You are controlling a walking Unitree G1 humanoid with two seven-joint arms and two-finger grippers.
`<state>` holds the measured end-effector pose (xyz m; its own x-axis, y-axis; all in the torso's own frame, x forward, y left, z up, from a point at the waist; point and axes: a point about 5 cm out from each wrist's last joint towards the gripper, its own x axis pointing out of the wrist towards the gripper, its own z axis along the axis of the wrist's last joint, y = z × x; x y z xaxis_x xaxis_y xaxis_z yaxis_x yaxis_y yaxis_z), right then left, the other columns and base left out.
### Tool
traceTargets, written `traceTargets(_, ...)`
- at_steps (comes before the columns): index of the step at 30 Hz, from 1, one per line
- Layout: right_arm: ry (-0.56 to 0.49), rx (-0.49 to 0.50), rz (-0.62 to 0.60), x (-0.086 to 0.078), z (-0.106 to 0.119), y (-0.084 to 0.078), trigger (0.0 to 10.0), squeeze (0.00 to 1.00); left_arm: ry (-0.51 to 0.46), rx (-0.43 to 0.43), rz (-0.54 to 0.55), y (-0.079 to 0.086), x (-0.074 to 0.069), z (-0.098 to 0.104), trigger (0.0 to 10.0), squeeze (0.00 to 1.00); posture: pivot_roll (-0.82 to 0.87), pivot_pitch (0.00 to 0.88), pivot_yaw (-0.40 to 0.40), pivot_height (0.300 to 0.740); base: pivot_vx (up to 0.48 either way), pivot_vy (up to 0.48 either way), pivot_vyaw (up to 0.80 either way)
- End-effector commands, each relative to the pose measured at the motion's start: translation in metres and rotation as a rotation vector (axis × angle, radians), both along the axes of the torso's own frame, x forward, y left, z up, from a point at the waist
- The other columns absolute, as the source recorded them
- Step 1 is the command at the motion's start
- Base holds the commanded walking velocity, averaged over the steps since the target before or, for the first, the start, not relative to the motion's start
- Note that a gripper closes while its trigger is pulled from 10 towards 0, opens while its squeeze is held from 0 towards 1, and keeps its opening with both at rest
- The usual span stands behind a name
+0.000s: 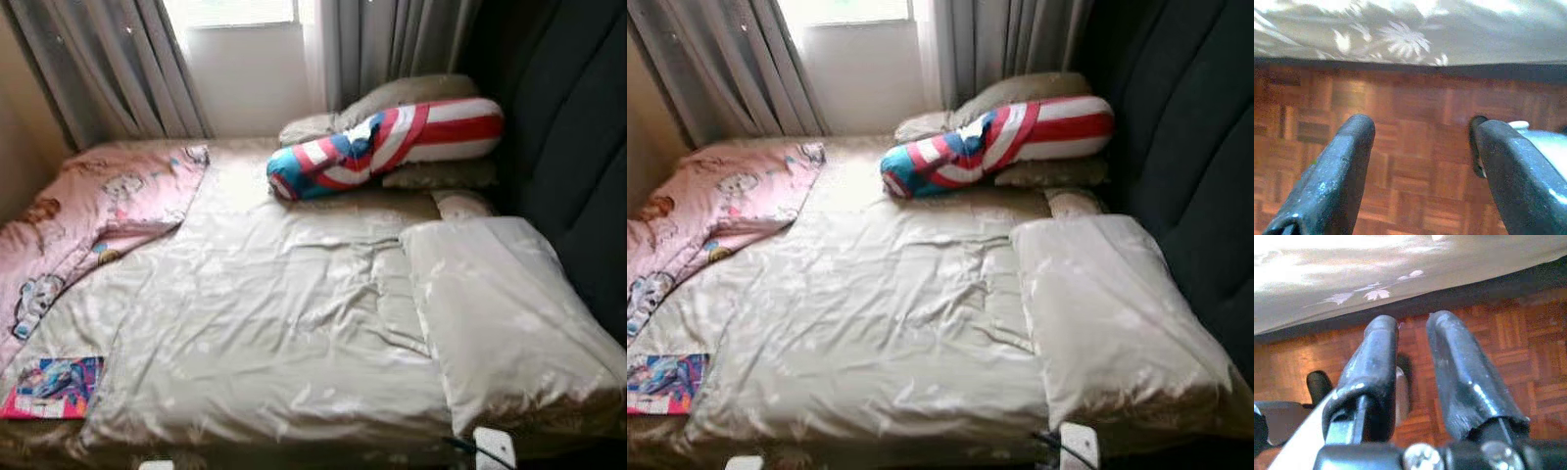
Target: Clean up the room
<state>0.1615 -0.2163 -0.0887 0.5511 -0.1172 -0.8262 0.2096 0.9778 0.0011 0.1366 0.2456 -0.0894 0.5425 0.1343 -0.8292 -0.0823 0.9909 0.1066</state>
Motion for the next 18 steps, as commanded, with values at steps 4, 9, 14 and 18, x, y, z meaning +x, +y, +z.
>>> traceTargets(4,0.013,-0.020,0.008,-0.0012,0.0009,-0.0078,10.0,0.00,-0.002,-0.011,-0.011,-0.0050,0.0041,0.0000,10.0,0.00,-0.12,0.000,0.051,0.740,0.000,0.480,0.00)
traceTargets(9,0.003,-0.031,0.025,0.0012,0.0023,-0.0084,10.0,0.00,-0.006,-0.012,-0.006,-0.0056,0.0053,0.0002,10.0,0.00,-0.12,0.000,0.048,0.740,0.000,0.480,0.00)
traceTargets(14,0.008,-0.039,0.062,0.0023,0.0027,-0.0084,10.0,0.00,-0.006,-0.011,-0.003,-0.0058,0.0057,0.0002,10.0,0.00,-0.12,0.000,0.045,0.740,0.000,0.480,0.66)
traceTargets(18,0.007,-0.029,0.040,0.0016,0.0022,-0.0077,10.0,0.00,-0.004,-0.010,-0.002,-0.0054,0.0054,0.0002,10.0,0.00,-0.12,0.000,0.050,0.740,0.000,0.480,0.54)
